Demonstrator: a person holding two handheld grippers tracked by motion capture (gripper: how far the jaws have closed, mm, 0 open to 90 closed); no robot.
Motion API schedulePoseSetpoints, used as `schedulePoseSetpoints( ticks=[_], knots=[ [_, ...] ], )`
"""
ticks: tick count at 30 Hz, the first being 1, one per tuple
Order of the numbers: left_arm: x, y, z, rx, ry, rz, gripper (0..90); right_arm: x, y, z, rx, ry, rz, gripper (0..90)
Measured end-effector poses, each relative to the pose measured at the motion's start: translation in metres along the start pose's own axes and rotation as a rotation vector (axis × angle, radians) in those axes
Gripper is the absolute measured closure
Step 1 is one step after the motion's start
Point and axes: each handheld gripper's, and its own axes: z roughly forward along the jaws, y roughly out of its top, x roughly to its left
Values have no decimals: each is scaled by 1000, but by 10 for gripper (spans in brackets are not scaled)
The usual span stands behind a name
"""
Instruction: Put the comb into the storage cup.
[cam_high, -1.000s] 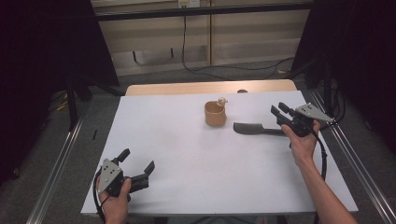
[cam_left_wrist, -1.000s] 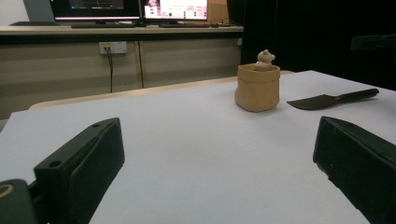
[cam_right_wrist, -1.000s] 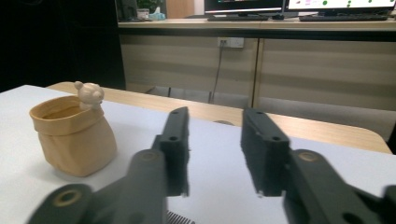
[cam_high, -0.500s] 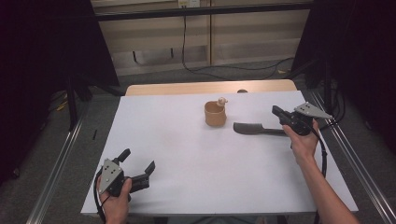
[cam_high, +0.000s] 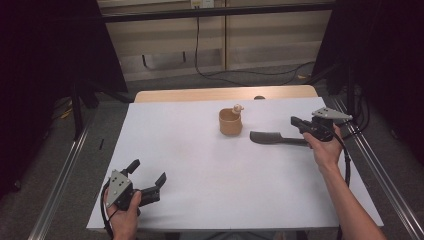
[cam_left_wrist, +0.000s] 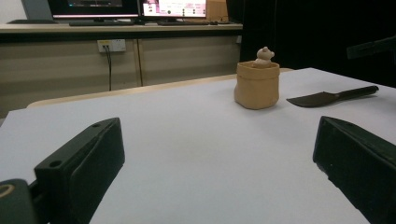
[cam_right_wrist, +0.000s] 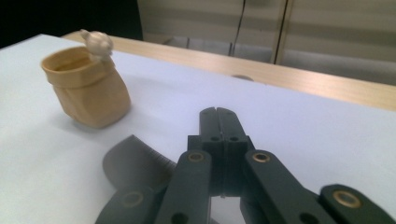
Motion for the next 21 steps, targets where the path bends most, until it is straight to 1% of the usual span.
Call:
schedulePoseSetpoints(
  ticks=[2,6,7,8,10,11,14,17,19,21],
  knots=[
    [0,0,-1,-2,3,2,22,-3,1,0,29,-16,11,900],
    [0,0,0,-8,3,-11,22,-11,1,0,83,-50,44,900],
    [1,0,0,-4,5,-3,22,-13,1,0,95,-57,52,900],
    [0,0,0,-6,5,-5,22,-15,2,0,108,-63,62,900],
    [1,0,0,-4,3,-4,22,-19,3,0,138,-62,79,900],
    [0,0,0,-7,2,-10,22,-20,3,0,154,-62,77,900],
    [1,0,0,-4,3,-3,22,-23,6,2,210,-64,69,900],
    [1,0,0,-8,4,-8,22,-25,6,4,264,-77,68,900],
    [1,0,0,-8,3,-5,22,-26,4,5,290,-74,75,900],
    [1,0,-1,-8,3,-8,22,-27,1,4,296,-68,77,900]
  ],
)
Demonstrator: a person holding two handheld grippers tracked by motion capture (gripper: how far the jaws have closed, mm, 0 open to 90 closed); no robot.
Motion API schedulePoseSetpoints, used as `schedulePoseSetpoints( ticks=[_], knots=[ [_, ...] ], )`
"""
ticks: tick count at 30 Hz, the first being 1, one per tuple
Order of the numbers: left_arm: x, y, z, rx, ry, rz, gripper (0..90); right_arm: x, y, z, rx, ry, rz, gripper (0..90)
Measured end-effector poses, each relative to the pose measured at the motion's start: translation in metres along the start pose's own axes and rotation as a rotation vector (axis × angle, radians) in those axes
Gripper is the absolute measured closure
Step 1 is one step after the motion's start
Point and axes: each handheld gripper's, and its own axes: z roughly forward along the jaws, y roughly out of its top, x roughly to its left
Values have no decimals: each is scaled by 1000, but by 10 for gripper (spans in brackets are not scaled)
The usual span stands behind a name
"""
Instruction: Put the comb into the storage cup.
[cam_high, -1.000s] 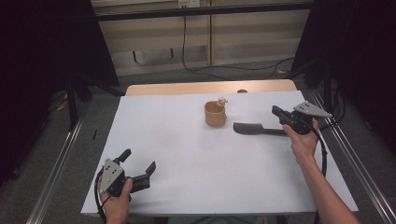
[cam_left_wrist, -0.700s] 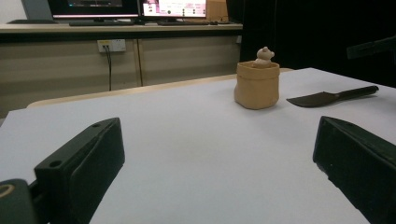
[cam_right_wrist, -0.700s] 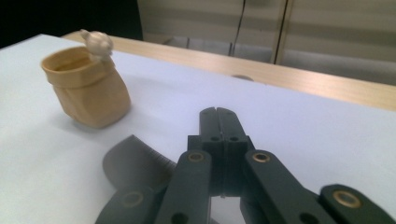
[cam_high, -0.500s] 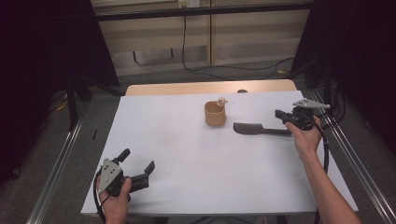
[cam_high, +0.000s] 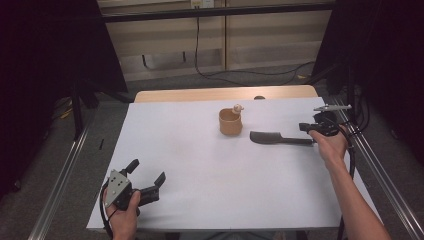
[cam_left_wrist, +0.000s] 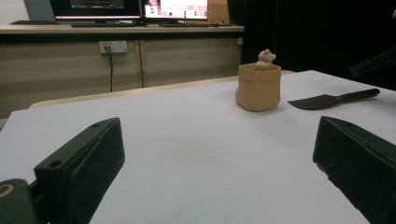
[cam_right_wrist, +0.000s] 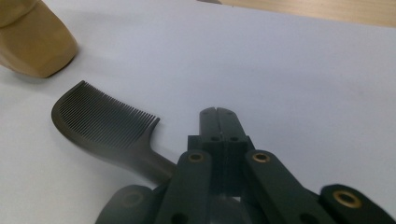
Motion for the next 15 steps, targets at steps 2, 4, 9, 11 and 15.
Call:
schedulePoseSetpoints(
  ticks=[2,4,9,11,15],
  knots=[
    [0,0,0,3,-1,3,22,-1,-4,0,1,6,11,900],
    [1,0,0,5,0,8,22,-4,-8,1,3,4,15,900],
    [0,1,0,0,2,5,22,-8,-11,1,25,-14,18,900],
    [0,1,0,-2,0,6,22,-9,-12,2,38,-13,18,900],
    [1,1,-1,-4,-4,-1,22,-12,-16,4,51,-21,35,900]
  ],
)
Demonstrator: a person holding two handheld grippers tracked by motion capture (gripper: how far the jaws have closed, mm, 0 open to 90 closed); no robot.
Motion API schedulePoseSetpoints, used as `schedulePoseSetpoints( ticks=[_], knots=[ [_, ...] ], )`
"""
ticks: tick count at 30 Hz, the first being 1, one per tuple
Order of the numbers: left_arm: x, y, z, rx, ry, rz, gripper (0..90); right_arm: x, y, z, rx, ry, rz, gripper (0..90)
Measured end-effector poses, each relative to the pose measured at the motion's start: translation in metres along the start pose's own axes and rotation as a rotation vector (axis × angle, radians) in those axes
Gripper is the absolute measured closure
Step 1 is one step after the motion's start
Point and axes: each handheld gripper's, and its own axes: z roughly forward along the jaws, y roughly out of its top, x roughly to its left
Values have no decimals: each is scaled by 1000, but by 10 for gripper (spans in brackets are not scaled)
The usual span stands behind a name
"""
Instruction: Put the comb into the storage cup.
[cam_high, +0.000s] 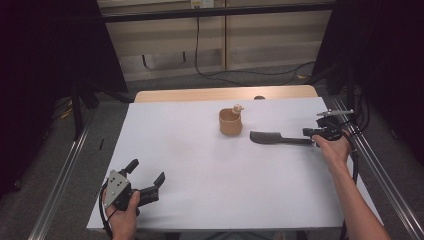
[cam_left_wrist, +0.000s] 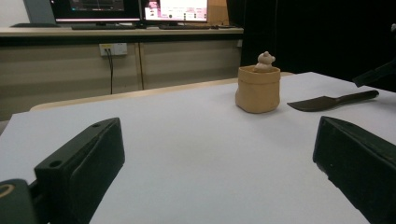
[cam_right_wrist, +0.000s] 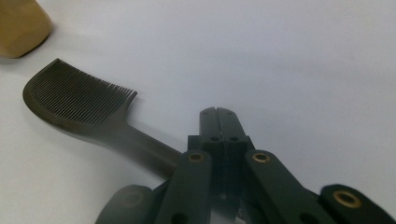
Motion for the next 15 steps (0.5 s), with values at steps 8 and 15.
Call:
schedulePoseSetpoints(
  ticks=[8,15],
  knots=[
    [0,0,0,2,0,3,22,-3,-5,4,21,-4,-5,900],
    [-1,0,1,5,-5,2,24,-5,-8,5,41,-9,-10,900]
  ],
)
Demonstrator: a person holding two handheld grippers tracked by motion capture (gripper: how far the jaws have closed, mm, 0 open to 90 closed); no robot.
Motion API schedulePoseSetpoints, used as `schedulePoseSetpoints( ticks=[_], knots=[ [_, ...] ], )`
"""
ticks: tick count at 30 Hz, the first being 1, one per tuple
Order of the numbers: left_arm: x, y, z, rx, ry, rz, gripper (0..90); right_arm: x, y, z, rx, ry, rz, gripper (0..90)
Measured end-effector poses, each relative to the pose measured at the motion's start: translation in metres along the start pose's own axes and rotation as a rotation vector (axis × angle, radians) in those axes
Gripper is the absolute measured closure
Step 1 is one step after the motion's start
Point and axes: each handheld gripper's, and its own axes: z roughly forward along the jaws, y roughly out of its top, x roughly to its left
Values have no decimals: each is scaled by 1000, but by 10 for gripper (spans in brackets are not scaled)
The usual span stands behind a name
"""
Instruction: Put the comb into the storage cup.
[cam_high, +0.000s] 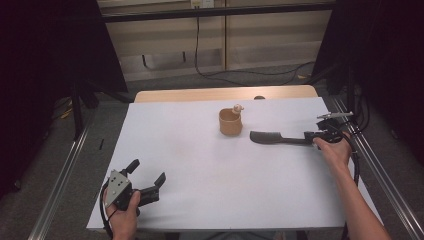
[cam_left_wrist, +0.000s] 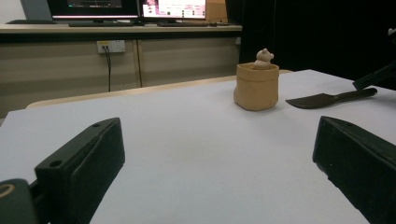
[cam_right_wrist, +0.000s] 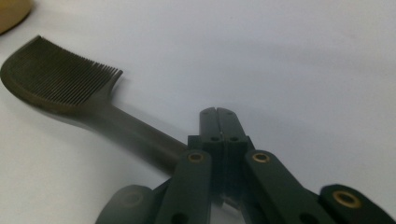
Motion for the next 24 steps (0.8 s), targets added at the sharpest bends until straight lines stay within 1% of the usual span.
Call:
schedulePoseSetpoints(
  ticks=[6,10,18,20,24],
  knots=[
    [1,0,-1,-2,3,1,25,1,-1,0,12,-8,-3,900],
    [1,1,-2,-4,-2,4,25,1,-3,-1,10,-13,-22,900],
    [1,1,-2,-3,-1,4,25,2,-6,0,27,-16,-24,900],
    [1,1,-2,-4,-2,4,25,2,-7,1,25,-11,-33,900],
    [2,1,-2,-5,-4,0,25,4,-8,1,41,-7,-46,900]
  ],
)
